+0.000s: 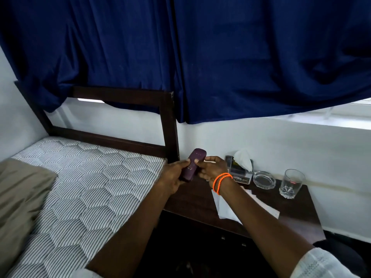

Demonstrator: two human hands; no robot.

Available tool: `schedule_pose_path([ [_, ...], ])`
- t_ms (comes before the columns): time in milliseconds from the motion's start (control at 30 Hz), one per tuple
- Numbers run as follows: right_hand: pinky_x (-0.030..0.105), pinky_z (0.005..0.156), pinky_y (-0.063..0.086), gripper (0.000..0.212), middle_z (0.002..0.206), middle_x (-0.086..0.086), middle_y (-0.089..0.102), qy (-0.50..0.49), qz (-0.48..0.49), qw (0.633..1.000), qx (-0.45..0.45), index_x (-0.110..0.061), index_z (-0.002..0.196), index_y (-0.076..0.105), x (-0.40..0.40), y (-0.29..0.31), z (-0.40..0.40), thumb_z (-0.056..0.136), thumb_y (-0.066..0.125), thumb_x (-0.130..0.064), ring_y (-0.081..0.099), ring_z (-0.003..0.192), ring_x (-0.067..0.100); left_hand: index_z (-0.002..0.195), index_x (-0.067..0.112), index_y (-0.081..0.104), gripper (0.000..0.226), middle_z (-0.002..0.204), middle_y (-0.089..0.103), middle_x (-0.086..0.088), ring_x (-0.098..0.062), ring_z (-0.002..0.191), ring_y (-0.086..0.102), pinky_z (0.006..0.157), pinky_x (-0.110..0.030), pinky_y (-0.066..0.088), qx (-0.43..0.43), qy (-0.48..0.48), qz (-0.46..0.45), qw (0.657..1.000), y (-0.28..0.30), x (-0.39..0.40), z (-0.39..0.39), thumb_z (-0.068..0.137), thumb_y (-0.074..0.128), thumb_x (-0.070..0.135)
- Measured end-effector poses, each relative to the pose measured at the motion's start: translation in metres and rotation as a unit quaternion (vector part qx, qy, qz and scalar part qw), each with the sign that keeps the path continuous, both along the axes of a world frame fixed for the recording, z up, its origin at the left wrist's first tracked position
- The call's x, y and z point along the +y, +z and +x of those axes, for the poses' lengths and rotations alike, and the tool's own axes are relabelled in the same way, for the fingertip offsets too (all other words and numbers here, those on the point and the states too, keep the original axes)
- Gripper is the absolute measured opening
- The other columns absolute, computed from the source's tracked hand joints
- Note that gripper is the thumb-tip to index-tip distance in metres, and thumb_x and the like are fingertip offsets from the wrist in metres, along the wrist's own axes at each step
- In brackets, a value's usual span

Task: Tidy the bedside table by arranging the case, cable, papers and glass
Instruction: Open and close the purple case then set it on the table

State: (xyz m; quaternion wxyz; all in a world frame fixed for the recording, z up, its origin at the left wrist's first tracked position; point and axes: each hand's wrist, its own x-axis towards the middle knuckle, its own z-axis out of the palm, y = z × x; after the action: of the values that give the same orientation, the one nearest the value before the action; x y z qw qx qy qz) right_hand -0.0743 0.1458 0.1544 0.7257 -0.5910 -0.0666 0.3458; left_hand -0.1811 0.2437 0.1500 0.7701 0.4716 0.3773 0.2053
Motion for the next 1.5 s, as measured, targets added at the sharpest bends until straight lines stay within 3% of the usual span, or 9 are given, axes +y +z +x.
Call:
schedule_pose_path([
  [67,0.045,0.067,0.063,0.039,0.096,0.023,0.071,-0.004,-0.038,0.999,-0.012,-0.012,0.094,0.056,0.009,-0.018,-0.001,0.072,0.086,0.000,0.072,0.086,0.035,0.099,0.015,0.074,0.007,0.091,0.079,-0.004,-0.017,0.077,0.075,0.057,-0.031,0.059,0.033,-0.002,-0.003,0.999,-0.016,0.004,0.003,0.095,0.069,0.018],
  [167,0.060,0.087,0.057,0.037,0.102,0.026,0.067,-0.018,-0.105,0.994,-0.030,-0.018,0.083,0.052,0.019,-0.045,-0.003,0.075,0.086,-0.005,0.068,0.092,0.037,0.112,0.008,0.070,0.016,0.114,0.072,-0.018,-0.029,0.100,0.066,0.079,-0.040,0.056,0.075,-0.013,-0.001,0.997,-0.043,0.012,0.014,0.100,0.061,0.012],
  [267,0.054,0.094,0.055,0.031,0.111,0.024,0.068,-0.009,-0.165,0.984,-0.072,-0.013,0.097,0.059,0.026,-0.075,-0.005,0.078,0.084,-0.013,0.068,0.103,0.038,0.122,-0.003,0.067,0.025,0.126,0.066,-0.028,-0.028,0.101,0.061,0.087,-0.036,0.053,0.105,-0.022,0.034,0.994,-0.072,0.019,0.023,0.101,0.055,0.004],
  [500,0.055,0.090,0.054,0.032,0.102,0.026,0.072,0.014,-0.253,0.961,-0.114,-0.015,0.077,0.058,0.045,-0.129,-0.009,0.074,0.089,-0.025,0.070,0.100,0.040,0.122,0.013,0.076,0.033,0.118,0.076,-0.011,-0.023,0.113,0.071,0.092,-0.025,0.049,0.298,-0.067,0.265,0.915,-0.128,0.034,0.021,0.094,0.071,0.030],
  [600,0.050,0.087,0.057,0.035,0.096,0.018,0.074,0.014,-0.290,0.949,-0.124,-0.015,0.077,0.062,0.048,-0.144,-0.009,0.069,0.091,-0.032,0.072,0.093,0.034,0.121,0.016,0.076,0.034,0.119,0.076,-0.009,-0.019,0.115,0.070,0.089,-0.020,0.047,0.316,-0.073,0.258,0.910,-0.140,0.037,0.019,0.092,0.072,0.033],
  [800,0.024,0.078,0.044,0.038,0.097,0.008,0.075,0.028,-0.330,0.931,-0.154,-0.009,0.093,0.075,0.053,-0.163,-0.006,0.074,0.085,-0.040,0.069,0.093,0.025,0.120,0.027,0.076,0.033,0.120,0.076,-0.007,-0.025,0.119,0.068,0.106,-0.040,0.050,0.349,-0.063,0.255,0.899,-0.151,0.039,0.021,0.090,0.069,0.041],
  [1000,0.045,0.091,0.056,0.032,0.096,0.018,0.076,0.038,-0.315,0.938,-0.138,-0.007,0.094,0.074,0.057,-0.168,0.003,0.076,0.085,-0.031,0.073,0.093,0.034,0.119,0.026,0.076,0.033,0.123,0.075,-0.005,-0.027,0.122,0.065,0.107,-0.039,0.048,0.355,-0.049,0.267,0.895,-0.151,0.040,0.023,0.090,0.068,0.040],
  [1167,0.053,0.082,0.060,0.010,0.092,0.023,0.075,-0.004,-0.298,0.943,-0.146,-0.015,0.080,0.068,0.049,-0.160,0.033,0.083,0.077,-0.019,0.074,0.086,0.039,0.118,0.026,0.076,0.036,0.125,0.073,-0.008,-0.032,0.125,0.061,0.111,-0.046,0.044,0.362,-0.033,0.255,0.896,-0.151,0.044,0.026,0.093,0.064,0.049],
  [1500,0.038,0.095,0.051,0.028,0.124,0.016,0.066,0.063,-0.510,0.762,-0.396,-0.006,0.116,0.065,0.032,-0.146,0.087,0.094,0.060,-0.022,0.063,0.118,0.034,0.113,0.024,0.076,0.035,0.122,0.073,-0.008,-0.035,0.124,0.060,0.112,-0.052,0.041,0.350,0.009,0.275,0.896,-0.142,0.043,0.039,0.094,0.062,0.050],
])
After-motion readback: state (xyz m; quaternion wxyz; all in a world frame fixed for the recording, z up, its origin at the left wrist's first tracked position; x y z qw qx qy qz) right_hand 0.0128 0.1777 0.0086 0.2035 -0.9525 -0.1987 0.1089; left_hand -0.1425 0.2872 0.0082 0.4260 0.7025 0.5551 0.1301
